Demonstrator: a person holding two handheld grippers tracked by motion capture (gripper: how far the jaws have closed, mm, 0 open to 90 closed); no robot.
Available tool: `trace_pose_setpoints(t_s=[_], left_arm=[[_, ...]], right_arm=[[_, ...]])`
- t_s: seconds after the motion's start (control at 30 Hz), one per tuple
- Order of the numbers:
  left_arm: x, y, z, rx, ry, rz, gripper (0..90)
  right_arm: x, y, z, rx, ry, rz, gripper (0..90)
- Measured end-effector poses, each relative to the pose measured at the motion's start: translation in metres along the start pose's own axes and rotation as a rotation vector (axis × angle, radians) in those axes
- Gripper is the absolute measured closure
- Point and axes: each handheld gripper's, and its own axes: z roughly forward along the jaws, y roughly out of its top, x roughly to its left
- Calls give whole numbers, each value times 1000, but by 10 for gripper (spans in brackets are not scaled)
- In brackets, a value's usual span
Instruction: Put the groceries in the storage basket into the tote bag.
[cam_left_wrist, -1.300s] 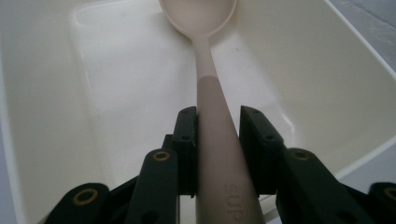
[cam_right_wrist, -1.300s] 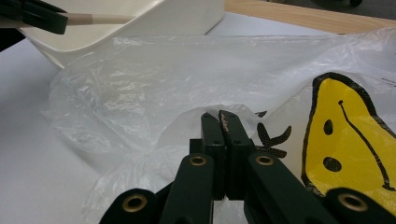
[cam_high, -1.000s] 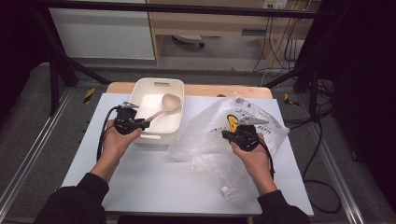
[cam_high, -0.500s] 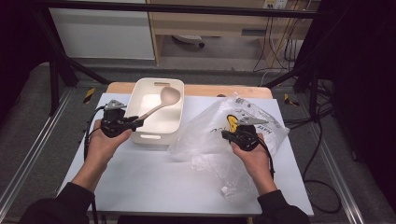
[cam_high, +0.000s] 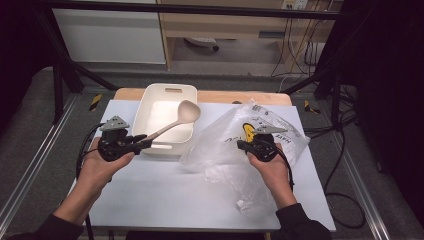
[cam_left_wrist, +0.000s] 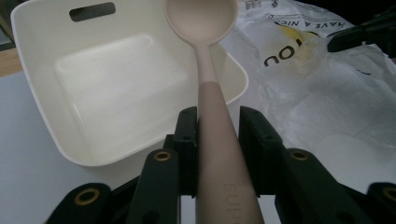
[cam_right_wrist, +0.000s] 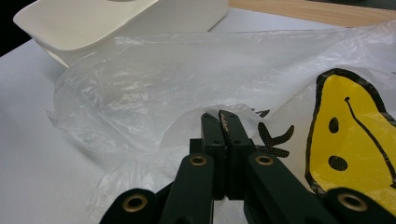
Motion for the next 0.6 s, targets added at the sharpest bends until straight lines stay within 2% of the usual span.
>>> trace_pose_setpoints(t_s=[0.2,0.27,0.37,0.6], left_arm=[[-11,-2,-19,-5,-69,31,688],[-14,-4,-21,16,-96,43,687],[-17,-8,-22,39,-116,69,688],[-24,-14,-25,29,-187,93,688]], right_arm=[[-6,4,1,-1,1,27,900],[-8,8,4,13,13,39,900],[-6,13,10,54,13,24,900],[-5,17,15,80,37,53,900]])
